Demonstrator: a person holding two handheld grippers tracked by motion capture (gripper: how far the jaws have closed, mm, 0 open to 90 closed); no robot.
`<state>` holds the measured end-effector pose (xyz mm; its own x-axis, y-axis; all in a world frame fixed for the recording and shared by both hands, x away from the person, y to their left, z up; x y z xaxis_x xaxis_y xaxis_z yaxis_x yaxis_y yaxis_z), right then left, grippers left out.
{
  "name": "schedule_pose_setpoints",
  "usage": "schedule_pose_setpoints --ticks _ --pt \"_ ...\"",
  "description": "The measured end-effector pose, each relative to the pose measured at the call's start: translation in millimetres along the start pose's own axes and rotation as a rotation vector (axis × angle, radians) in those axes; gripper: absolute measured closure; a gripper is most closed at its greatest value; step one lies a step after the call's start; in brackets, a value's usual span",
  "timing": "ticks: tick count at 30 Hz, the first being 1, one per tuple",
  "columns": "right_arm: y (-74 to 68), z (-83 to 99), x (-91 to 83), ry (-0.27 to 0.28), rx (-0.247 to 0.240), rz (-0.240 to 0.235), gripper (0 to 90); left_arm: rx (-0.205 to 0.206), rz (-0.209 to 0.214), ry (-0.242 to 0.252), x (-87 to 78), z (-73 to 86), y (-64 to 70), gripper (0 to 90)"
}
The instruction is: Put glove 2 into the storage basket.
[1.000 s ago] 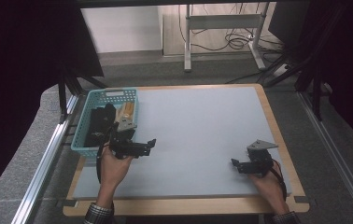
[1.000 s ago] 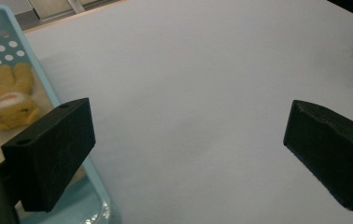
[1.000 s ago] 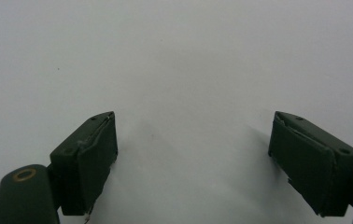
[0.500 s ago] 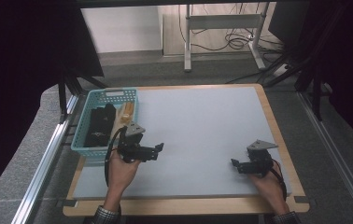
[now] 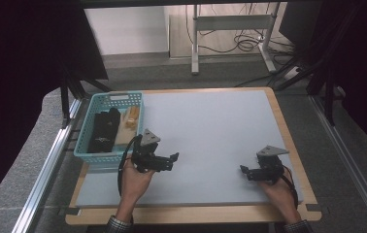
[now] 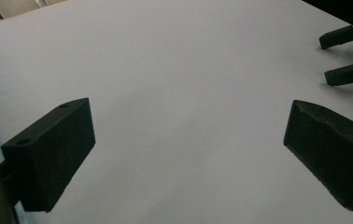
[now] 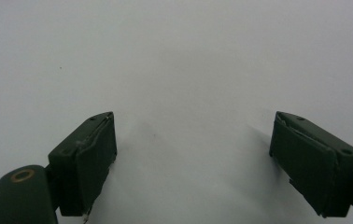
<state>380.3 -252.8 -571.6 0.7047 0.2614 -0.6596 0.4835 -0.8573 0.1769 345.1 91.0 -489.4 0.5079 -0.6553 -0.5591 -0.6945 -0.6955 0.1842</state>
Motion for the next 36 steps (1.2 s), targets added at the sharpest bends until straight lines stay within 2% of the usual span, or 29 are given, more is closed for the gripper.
schedule_pose_setpoints --ticks 36 --pt "-0.3 -0.1 0.0 0.0 -0.002 -0.002 14.1 0.06 0.099 -0.016 46.0 10.5 42.8 1.7"
Point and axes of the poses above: each handheld gripper's, and its own axes: x roughly forward along the jaws, z roughly out of its underside, y roughly to its right, the point moved 6 cm from there along x, roughly forward along the jaws, and after that the axes turned 11 degrees about z, right-handed, at the moved point
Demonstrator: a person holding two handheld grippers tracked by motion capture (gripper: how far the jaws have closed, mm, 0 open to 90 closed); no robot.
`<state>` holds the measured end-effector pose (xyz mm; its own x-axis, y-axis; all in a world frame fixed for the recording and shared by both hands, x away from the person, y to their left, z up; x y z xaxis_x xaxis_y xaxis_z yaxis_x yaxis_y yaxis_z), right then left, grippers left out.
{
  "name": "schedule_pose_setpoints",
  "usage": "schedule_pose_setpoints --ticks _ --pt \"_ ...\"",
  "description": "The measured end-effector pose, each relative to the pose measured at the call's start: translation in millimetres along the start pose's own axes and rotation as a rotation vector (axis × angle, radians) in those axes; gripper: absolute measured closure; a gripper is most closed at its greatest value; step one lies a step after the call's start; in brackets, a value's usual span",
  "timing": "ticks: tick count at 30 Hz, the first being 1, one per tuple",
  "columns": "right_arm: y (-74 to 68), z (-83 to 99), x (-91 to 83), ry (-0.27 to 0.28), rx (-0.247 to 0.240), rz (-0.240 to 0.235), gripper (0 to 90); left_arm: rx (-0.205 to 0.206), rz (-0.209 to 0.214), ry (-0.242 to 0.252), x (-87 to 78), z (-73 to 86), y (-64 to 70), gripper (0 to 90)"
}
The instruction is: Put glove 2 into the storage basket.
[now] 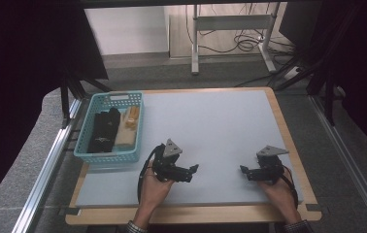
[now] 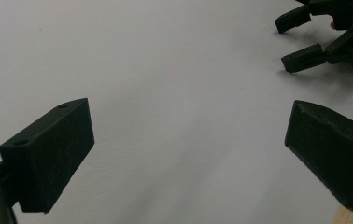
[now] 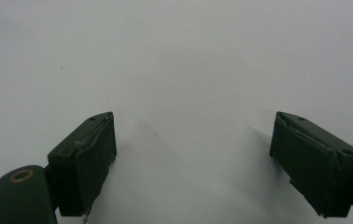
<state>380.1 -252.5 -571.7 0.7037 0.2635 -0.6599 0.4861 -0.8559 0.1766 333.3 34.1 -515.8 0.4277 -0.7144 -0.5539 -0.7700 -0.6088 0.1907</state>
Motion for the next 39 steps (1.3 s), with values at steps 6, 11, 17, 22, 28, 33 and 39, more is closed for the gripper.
schedule_pose_setpoints --ticks 6,11,17,22,28,33,39 --pt "0.0 0.0 0.0 0.0 0.0 0.0 14.0 0.002 0.018 -0.002 7.1 2.5 5.4 1.4" --pt "0.1 0.0 0.0 0.0 0.0 -0.001 14.0 0.001 0.027 -0.007 13.2 5.0 8.9 0.8" --pt "0.1 0.0 0.0 0.0 0.0 -0.001 13.9 0.006 0.032 -0.024 21.6 9.0 12.9 0.2" --pt "0.0 0.0 0.0 0.0 0.0 -0.002 13.9 0.012 0.037 -0.04 28.7 12.9 15.9 0.1" --pt "0.0 0.0 0.0 0.0 -0.001 -0.002 13.9 0.012 0.048 -0.055 36.7 17.2 19.4 0.1" --pt "0.0 0.0 0.0 0.0 -0.001 -0.002 13.8 0.015 0.05 -0.069 42.6 21.0 20.7 0.1" --pt "-0.1 0.0 0.0 0.0 0.0 -0.002 13.8 0.018 0.043 -0.092 48.8 26.2 21.6 0.1"
Point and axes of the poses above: each handheld gripper's, and its own axes: x roughly forward along the jaws, z roughly out of its underside, y roughly to its right, the point moved 6 cm from there along x, roughly forward along the jaws, and after that the axes turned 11 degrees about z, right-handed, at the moved point
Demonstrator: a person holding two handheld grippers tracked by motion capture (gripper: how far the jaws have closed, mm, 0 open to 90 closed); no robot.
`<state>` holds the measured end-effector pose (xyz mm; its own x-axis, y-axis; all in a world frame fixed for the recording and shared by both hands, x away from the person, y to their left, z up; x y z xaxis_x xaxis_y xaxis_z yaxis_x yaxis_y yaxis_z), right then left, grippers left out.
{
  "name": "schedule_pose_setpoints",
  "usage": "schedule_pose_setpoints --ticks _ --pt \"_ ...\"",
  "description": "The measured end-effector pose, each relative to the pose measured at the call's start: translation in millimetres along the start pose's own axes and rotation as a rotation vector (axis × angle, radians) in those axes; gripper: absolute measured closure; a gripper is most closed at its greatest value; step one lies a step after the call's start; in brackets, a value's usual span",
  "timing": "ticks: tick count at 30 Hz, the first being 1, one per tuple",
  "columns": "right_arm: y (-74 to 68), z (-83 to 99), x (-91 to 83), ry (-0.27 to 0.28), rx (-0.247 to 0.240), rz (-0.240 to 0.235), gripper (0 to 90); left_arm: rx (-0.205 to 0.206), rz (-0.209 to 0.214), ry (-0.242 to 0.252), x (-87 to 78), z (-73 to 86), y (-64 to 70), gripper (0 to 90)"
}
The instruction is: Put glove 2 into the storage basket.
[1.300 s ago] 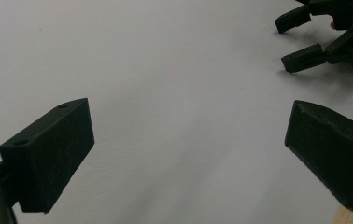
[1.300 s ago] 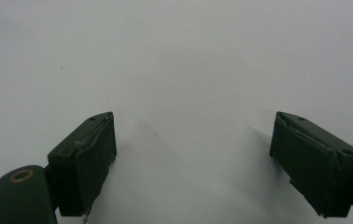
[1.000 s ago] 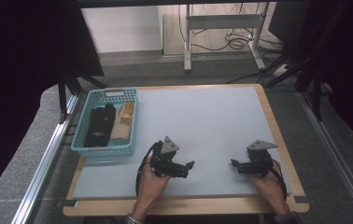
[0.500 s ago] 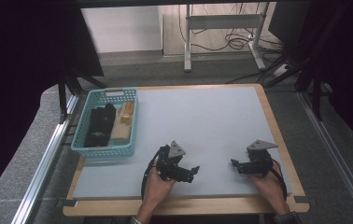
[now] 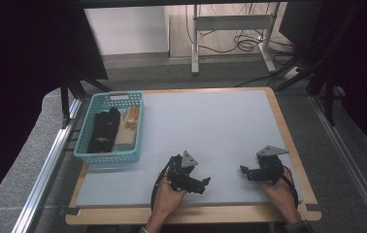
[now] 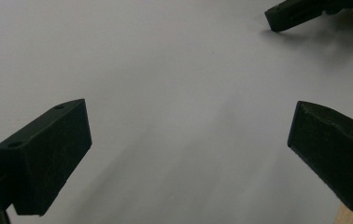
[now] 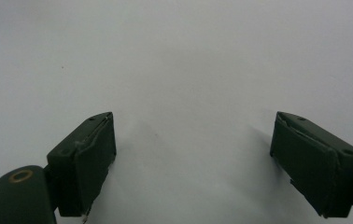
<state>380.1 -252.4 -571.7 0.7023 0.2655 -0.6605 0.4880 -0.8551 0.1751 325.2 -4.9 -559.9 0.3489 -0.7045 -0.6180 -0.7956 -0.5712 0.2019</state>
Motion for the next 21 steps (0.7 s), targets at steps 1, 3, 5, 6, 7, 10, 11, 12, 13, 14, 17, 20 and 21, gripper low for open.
schedule_pose_setpoints --ticks 1,3,5,6,7,10,11,12,13,14,17,20,21 --pt "0.0 0.0 0.0 0.0 0.0 0.0 13.8 -0.003 0.003 -0.002 1.2 0.6 0.4 0.1" --pt "0.0 0.0 0.0 0.0 -0.001 0.0 13.8 -0.002 0.002 -0.01 3.4 1.8 0.7 0.1" --pt "0.0 0.0 0.0 0.0 -0.001 0.0 13.8 0.0 0.001 -0.021 5.6 3.0 0.5 0.1" --pt "0.0 0.0 0.0 0.0 0.0 0.0 13.8 0.0 0.001 -0.025 6.7 3.6 0.6 0.1" --pt "0.0 0.0 0.0 0.0 -0.001 0.0 13.8 -0.001 -0.002 -0.031 7.9 4.4 0.5 0.1" --pt "0.0 0.0 0.0 0.0 -0.001 0.0 13.8 0.001 -0.01 -0.05 11.8 7.2 -0.4 0.1" --pt "0.0 0.0 0.0 0.0 -0.001 0.0 13.8 -0.001 -0.013 -0.058 13.3 8.3 -0.8 0.1" --pt "0.0 0.0 0.0 0.0 -0.002 0.0 13.8 -0.003 -0.018 -0.064 14.8 9.6 -1.2 0.1" --pt "0.0 0.0 0.0 0.0 -0.001 0.0 13.8 -0.004 -0.023 -0.07 16.3 10.9 -1.6 0.1" --pt "0.0 0.0 0.0 0.0 -0.001 -0.001 13.7 -0.006 -0.024 -0.077 18.2 12.4 -2.0 0.1" --pt "0.0 0.0 0.0 0.0 -0.001 -0.001 13.8 0.0 -0.043 -0.1 22.4 15.4 -2.2 0.1" --pt "0.0 0.0 0.0 0.0 -0.001 -0.001 13.7 -0.004 -0.043 -0.102 22.8 15.5 -2.4 0.0" --pt "-0.1 0.0 0.0 0.0 -0.001 -0.001 13.7 -0.003 -0.043 -0.103 22.9 15.6 -2.4 0.0"
Point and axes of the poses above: each handheld gripper's, and its own axes: x roughly forward along the jaws, z roughly out of its underside, y roughly to its right, the point moved 6 cm from there along x, roughly forward along the jaws, and after that the axes turned 11 degrees about z, right-handed, at the moved point
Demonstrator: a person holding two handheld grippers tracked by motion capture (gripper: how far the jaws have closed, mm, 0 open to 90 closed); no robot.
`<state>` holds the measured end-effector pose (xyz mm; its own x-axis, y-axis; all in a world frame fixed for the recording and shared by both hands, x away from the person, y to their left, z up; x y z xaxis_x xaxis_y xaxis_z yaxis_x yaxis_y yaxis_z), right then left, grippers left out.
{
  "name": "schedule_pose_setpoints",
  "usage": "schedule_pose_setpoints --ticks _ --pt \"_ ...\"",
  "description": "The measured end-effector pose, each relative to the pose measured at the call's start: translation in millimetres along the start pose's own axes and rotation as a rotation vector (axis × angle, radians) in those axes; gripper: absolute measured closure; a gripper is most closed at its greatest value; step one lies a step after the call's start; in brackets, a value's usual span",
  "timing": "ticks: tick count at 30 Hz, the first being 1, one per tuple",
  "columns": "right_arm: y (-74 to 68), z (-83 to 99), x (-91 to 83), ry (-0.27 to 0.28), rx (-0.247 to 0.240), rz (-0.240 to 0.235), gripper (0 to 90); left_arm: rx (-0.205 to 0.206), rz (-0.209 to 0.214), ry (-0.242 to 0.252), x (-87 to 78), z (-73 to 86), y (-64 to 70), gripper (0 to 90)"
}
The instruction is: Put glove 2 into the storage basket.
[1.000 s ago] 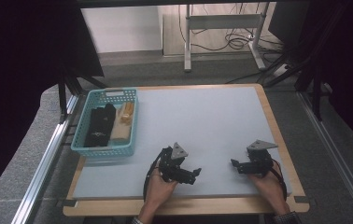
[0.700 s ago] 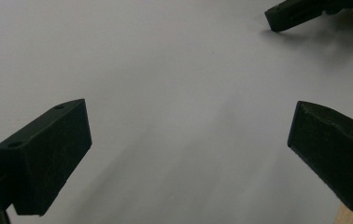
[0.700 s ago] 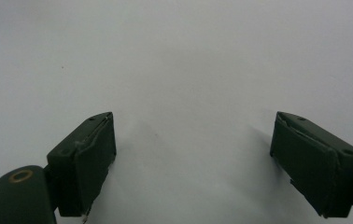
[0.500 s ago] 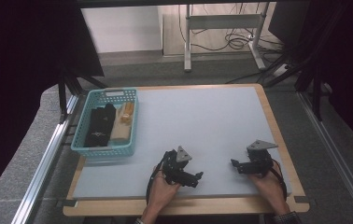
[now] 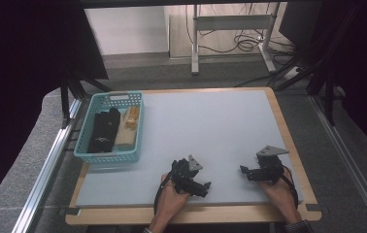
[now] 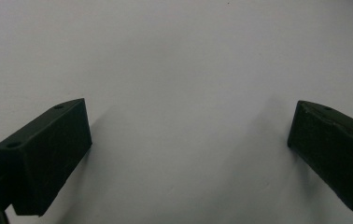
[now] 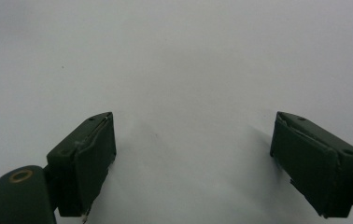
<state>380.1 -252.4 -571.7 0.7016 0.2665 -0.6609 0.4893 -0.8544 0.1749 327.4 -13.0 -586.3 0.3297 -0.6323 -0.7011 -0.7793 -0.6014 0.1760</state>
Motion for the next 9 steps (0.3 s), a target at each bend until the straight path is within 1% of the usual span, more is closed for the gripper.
schedule_pose_setpoints --ticks 9 --pt "-0.1 0.4 0.0 -0.001 -0.001 -0.001 13.5 0.001 0.0 -0.002 0.0 0.1 0.2 0.0"
Point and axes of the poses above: each handheld gripper's, and its own axes: x roughly forward along the jaws, z roughly out of its underside, y roughly to its right, the point moved 6 cm from there along x, roughly forward along the jaws, and after that the axes turned 11 degrees about z, right-handed, at the moved point
